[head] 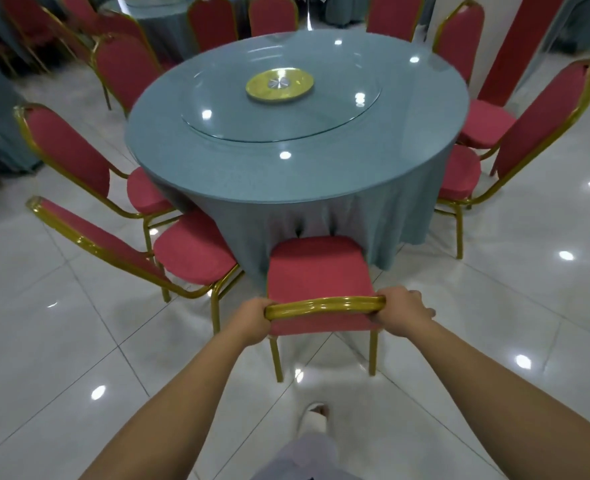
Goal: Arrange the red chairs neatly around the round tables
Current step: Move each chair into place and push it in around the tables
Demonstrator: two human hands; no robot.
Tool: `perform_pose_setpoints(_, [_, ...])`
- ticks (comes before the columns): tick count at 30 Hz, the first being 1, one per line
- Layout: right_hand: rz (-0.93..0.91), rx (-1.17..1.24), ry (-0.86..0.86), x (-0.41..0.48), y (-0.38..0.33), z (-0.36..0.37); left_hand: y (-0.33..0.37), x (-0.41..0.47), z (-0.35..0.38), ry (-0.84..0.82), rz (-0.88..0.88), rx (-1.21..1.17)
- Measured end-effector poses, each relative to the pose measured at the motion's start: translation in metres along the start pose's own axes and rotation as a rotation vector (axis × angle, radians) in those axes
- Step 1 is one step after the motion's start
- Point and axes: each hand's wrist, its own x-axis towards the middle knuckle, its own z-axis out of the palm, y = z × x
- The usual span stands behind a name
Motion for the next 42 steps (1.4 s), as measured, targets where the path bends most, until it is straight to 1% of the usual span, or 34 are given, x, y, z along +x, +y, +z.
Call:
perform_pose_setpoints(6, [0.003, -0.021, -0.022, 0.059, -0.025, -0.029, 0.008, 0.063, -0.025, 0.025, -0.010, 0.036])
perform_pose_setpoints(10, [-0.032, -0.065, -0.011, 0.075, -0.013, -0.038, 0.011, 0.078, -0.017, -0.031, 0.012, 0.073])
perform_pose_setpoints(14, [-0.105, -0.093, 0.011, 0.077, -0.002, -0.035, 0.009, 0.080, -0.009, -0.039, 0.044, 0.117])
perform_pose_setpoints(17, [-0.144, -0.098, 0.008, 0.079, 0.001, -0.034, 0.012, 0.083, -0.018, -0.153, 0.040, 0.014])
perform_pose_setpoints(19, [-0.175, -0.071, -0.041, 0.079, 0.006, -0.036, 0.019, 0.082, -0.028, -0.258, 0.032, -0.056])
perform_pose_setpoints(21, [-0.218, 0.007, -0.114, 0.078, 0.015, -0.041, 0.036, 0.080, -0.035, -0.312, 0.059, -0.059])
perform_pose_setpoints(24, [-0.233, 0.156, -0.155, 0.073, 0.044, -0.055, 0.087, 0.085, -0.029, -0.302, 0.086, -0.194])
perform_pose_setpoints(26, [-0.201, 0.209, -0.125, 0.074, 0.076, -0.068, 0.137, 0.096, -0.013, -0.235, 0.127, -0.272])
perform_pose_setpoints(28, [-0.166, 0.230, -0.086, 0.078, 0.117, -0.087, 0.192, 0.109, 0.011, -0.182, 0.171, -0.282])
perform_pose_setpoints(30, [-0.148, 0.249, -0.058, 0.087, 0.161, -0.111, 0.244, 0.123, 0.039, -0.185, 0.210, -0.224])
perform_pose_setpoints(34, [-0.122, 0.338, -0.003, 0.110, 0.251, -0.164, 0.335, 0.153, 0.099, -0.224, 0.282, -0.028])
perform_pose_setpoints(38, [-0.096, 0.377, 0.064, 0.133, 0.325, -0.221, 0.411, 0.177, 0.141, -0.231, 0.317, 0.014])
perform_pose_setpoints(42, [-0.076, 0.424, 0.163, 0.158, 0.378, -0.274, 0.475, 0.216, 0.157, -0.265, 0.332, 0.075])
